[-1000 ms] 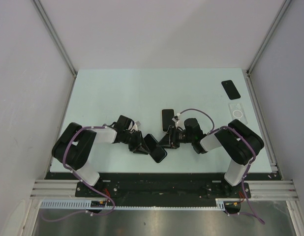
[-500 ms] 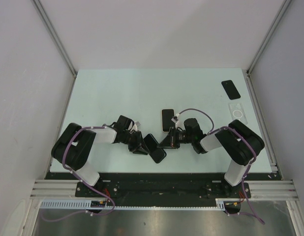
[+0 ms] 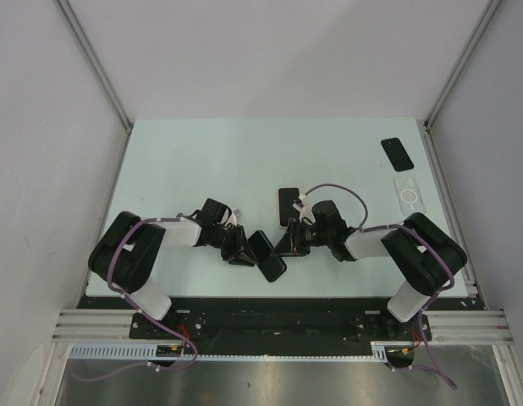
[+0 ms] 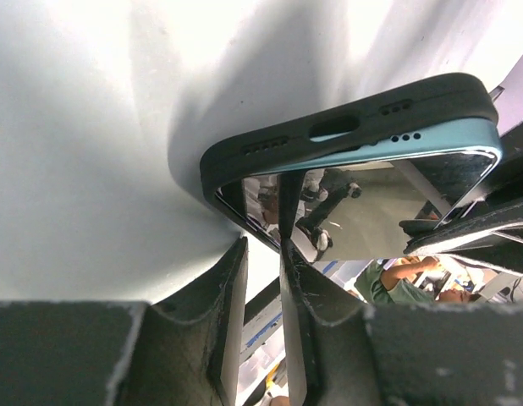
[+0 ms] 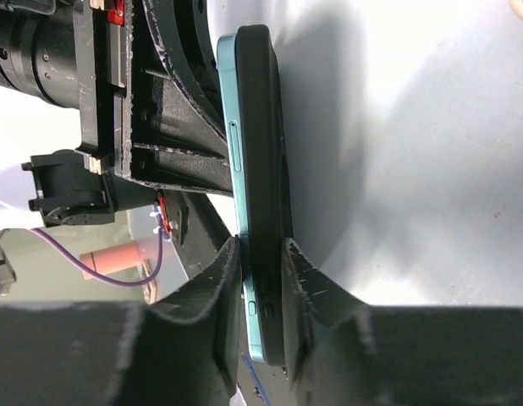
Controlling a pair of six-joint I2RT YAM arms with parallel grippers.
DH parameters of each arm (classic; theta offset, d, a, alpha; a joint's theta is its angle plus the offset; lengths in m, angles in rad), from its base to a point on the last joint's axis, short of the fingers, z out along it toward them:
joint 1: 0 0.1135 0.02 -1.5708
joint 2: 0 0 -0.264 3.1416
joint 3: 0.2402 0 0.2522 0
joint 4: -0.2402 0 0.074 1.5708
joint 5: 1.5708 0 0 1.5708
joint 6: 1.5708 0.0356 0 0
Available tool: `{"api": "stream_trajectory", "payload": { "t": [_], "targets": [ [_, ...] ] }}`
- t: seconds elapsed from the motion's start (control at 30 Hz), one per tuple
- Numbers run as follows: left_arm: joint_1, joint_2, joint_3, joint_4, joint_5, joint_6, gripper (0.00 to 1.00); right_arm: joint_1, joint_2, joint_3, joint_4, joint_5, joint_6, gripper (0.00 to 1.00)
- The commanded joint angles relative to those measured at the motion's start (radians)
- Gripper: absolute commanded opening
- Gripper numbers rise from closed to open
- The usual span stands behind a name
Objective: Put the phone into the phone case
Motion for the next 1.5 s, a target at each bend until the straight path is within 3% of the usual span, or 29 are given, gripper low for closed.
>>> {"api": "stream_trajectory", "payload": {
  "t": [0.0, 0.13, 0.3, 0.33, 0.37, 0.47, 0.67, 0.73, 0.83, 0.9, 1.07, 1.1, 1.13, 1.17, 1.2, 1.47],
  "targets": [
    [-0.005, 0.012, 0.016, 0.037, -0.148, 0.019, 0.28, 0.030, -0.052, 0.053, -0.149, 0.000, -0.056, 0.20],
    [-0.005, 0.010, 0.015, 0.036, -0.152, 0.019, 0.28, 0.041, -0.063, 0.068, -0.195, 0.039, -0.082, 0.00],
    [-0.005, 0.016, 0.010, 0.037, -0.153, 0.019, 0.29, 0.079, -0.065, 0.108, -0.264, 0.082, -0.114, 0.00],
    [-0.005, 0.018, 0.009, 0.043, -0.152, 0.018, 0.29, 0.082, -0.063, 0.108, -0.266, 0.080, -0.116, 0.04],
    [-0.005, 0.020, 0.008, 0.043, -0.152, 0.016, 0.29, 0.087, -0.063, 0.111, -0.269, 0.082, -0.111, 0.18],
    [-0.005, 0.021, 0.005, 0.046, -0.150, 0.015, 0.29, 0.093, -0.077, 0.114, -0.278, 0.094, -0.105, 0.34],
    [-0.005, 0.023, 0.005, 0.046, -0.155, 0.013, 0.29, 0.093, -0.101, 0.123, -0.309, 0.102, -0.122, 0.38],
    [-0.005, 0.024, 0.005, 0.046, -0.153, 0.015, 0.29, 0.098, -0.098, 0.126, -0.329, 0.111, -0.133, 0.34],
    [-0.005, 0.024, 0.004, 0.046, -0.158, 0.013, 0.29, 0.101, -0.106, 0.129, -0.355, 0.138, -0.149, 0.19],
    [-0.005, 0.024, 0.002, 0.045, -0.164, 0.013, 0.29, 0.110, -0.111, 0.135, -0.384, 0.174, -0.166, 0.02],
    [-0.005, 0.017, 0.004, 0.032, -0.178, 0.012, 0.30, 0.142, -0.108, 0.178, -0.468, 0.240, -0.203, 0.00],
    [-0.005, 0.015, 0.004, 0.029, -0.179, 0.010, 0.31, 0.147, -0.108, 0.186, -0.487, 0.267, -0.215, 0.01],
    [-0.005, 0.012, 0.004, 0.028, -0.182, 0.011, 0.31, 0.154, -0.106, 0.194, -0.502, 0.283, -0.220, 0.09],
    [-0.005, 0.009, 0.005, 0.026, -0.184, 0.012, 0.31, 0.160, -0.108, 0.203, -0.519, 0.301, -0.222, 0.27],
    [-0.005, 0.007, 0.007, 0.022, -0.188, 0.012, 0.31, 0.165, -0.111, 0.204, -0.522, 0.303, -0.223, 0.32],
    [-0.005, 0.017, 0.012, 0.014, -0.196, 0.019, 0.31, 0.153, -0.154, 0.206, -0.524, 0.263, -0.203, 0.40]
  ]
}}
